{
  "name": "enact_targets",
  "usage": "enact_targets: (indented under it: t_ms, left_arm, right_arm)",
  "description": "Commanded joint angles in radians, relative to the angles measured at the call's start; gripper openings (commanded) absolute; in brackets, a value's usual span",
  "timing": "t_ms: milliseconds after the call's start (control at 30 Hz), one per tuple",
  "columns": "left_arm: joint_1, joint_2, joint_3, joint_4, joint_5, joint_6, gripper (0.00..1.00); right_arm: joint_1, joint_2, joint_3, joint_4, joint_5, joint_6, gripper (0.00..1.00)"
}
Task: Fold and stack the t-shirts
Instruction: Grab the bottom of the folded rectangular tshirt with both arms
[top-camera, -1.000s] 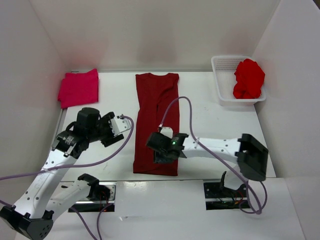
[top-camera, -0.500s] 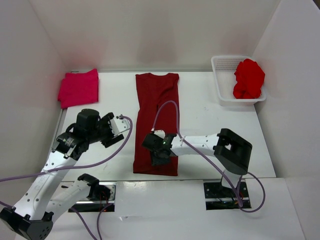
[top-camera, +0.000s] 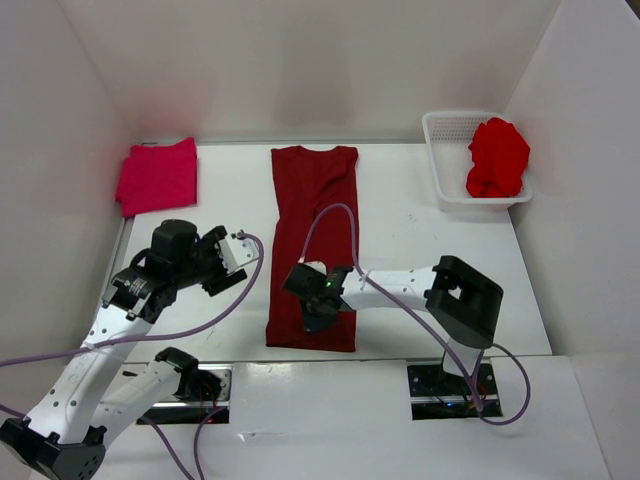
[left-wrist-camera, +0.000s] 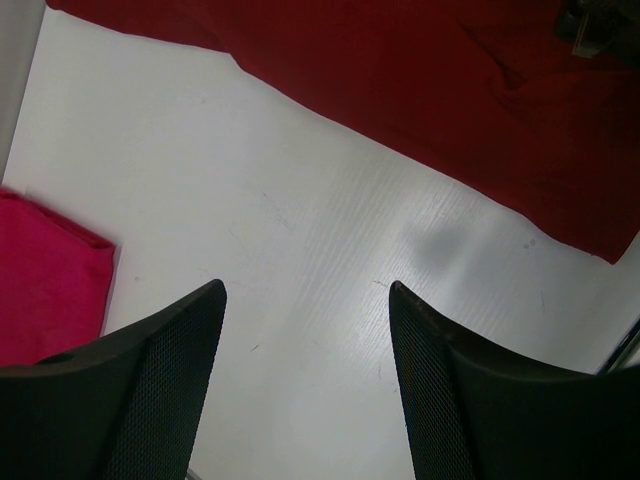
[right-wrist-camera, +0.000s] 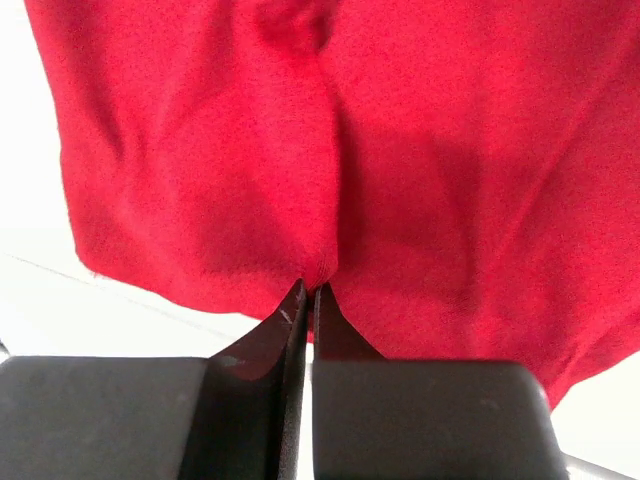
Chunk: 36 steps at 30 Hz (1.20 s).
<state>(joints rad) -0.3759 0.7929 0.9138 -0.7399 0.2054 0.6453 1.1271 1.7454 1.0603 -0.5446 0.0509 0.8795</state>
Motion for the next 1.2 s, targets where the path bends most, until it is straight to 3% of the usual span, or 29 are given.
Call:
enact_targets:
  t_ms: [0,67,267,500,567,633,833,900,967,1000,1067,1167]
  left_arm:
    - [-0.003,-0.012,-0.006,0.02,-0.001,-0.015,0.73]
    - [-0.003,-0.012,-0.006,0.02,-0.001,-0.015,0.73]
    - [-0.003,-0.012,-0.006,0.02,-0.001,-0.006,0.73]
    - [-0.003,-0.012,-0.006,0.01,-0.001,0.016,0.76]
    - [-0.003,-0.012,-0.006,0.001,-0.001,0.039,0.76]
    - [-0.003,-0.012,-0.015,0.0,-0.001,0.059,0.77]
    - [-0.003,-0.037,-0.035,0.0,0.093,0.27,0.8]
    - [-0.003,-0.09,-0.093,0.055,0.152,0.329,0.92]
    - [-0.003,-0.09,-0.124,0.135,0.152,0.198,0.99]
    - [-0.003,-0.005,-0.093,0.16,0.152,0.009,0.99]
    - [-0.003,0.139,-0.02,0.136,0.164,-0.178,0.99]
    - [-0.014,0.447,0.117,0.067,0.323,-0.553,0.97]
  right_arm:
    - [-0.006,-0.072,-0.005,0.049,-0.106,-0.043,0.0]
    - [-0.006,-0.102,-0.019,0.049,-0.189,-0.068,0.0]
    - [-0.006,-0.15,-0.051,0.02,-0.221,-0.088,0.0]
    - [-0.006,-0.087,-0.051,0.009,-0.212,-0.1,0.33]
    - [-0.006,-0.107,-0.062,-0.017,-0.2,-0.1,0.69]
    - [-0.006,-0.16,-0.074,-0.035,-0.191,-0.09,0.77]
    - [-0.038,-0.34,-0.085,-0.155,-0.063,0.019,0.8]
    - [-0.062,-0.395,-0.103,-0.219,0.012,0.096,0.8]
    - [-0.081,-0.42,-0.118,-0.254,0.076,0.134,0.8]
    - [-0.081,-0.434,-0.128,-0.265,0.095,0.169,0.78]
    - [-0.081,-0.448,-0.128,-0.288,0.136,0.206,0.78]
    - [-0.081,-0.518,-0.163,-0.288,0.158,0.286,0.78]
